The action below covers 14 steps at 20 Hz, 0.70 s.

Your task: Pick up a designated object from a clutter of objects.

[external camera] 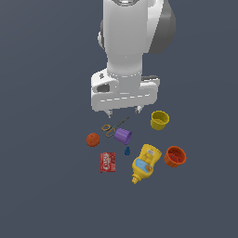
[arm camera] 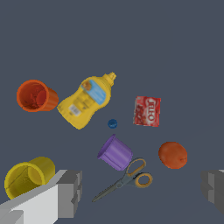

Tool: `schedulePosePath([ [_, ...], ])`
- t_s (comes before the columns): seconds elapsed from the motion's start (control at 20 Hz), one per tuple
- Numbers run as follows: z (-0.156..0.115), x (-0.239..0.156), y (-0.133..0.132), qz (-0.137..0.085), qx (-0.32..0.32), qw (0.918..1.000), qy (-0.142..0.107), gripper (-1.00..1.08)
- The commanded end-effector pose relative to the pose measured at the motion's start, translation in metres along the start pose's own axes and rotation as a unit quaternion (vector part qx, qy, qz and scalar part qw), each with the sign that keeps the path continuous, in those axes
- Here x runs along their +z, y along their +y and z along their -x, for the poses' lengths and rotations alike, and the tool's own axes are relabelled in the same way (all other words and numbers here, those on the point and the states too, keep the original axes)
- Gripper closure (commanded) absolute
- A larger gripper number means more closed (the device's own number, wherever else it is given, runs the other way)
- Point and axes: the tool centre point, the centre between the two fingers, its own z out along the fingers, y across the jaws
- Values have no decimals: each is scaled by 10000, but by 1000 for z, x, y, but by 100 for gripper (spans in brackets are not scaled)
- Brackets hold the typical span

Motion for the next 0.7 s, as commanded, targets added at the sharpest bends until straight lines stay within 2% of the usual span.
schedulePosePath([
  [0.0, 2, 18, 15, 0, -136, 9999, -23, -92],
  [0.65, 33, 124, 101, 13, -988, 9950, -166, -92],
])
